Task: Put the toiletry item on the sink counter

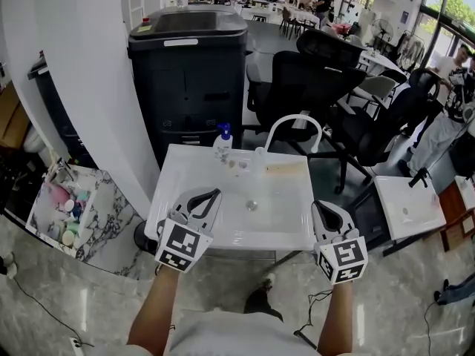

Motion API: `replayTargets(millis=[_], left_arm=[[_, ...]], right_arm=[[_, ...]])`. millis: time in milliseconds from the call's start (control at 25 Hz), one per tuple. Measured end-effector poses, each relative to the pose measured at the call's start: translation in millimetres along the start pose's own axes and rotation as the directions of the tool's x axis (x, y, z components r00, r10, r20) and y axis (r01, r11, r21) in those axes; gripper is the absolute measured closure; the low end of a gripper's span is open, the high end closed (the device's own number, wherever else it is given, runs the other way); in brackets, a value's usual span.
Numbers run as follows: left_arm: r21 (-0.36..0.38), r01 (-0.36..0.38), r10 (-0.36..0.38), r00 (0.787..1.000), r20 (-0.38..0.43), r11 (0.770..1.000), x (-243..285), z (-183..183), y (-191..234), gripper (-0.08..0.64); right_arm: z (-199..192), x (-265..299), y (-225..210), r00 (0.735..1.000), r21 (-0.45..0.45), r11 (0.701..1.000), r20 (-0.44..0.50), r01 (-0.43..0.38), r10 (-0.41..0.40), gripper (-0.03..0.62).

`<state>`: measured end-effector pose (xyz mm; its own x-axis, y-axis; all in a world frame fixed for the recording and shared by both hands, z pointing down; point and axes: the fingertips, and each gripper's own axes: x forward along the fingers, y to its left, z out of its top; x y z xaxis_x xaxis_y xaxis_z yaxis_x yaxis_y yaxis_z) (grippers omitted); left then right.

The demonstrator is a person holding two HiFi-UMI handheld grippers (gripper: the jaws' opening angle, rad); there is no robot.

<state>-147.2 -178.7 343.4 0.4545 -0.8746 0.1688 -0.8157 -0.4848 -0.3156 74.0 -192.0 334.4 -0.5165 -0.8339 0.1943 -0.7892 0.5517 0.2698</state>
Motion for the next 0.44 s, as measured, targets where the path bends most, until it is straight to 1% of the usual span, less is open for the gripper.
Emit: replayTargets(millis=[440], left_arm=[[-0.018,0.002,-0.002,1.000,0.001,1.000,-6.5,-2.4,-2.6,0.549]], right_arm=[[-2.0,-3.7,3.7,1.000,0.006,1.000,0.002,-0.005,0.005,0.595]])
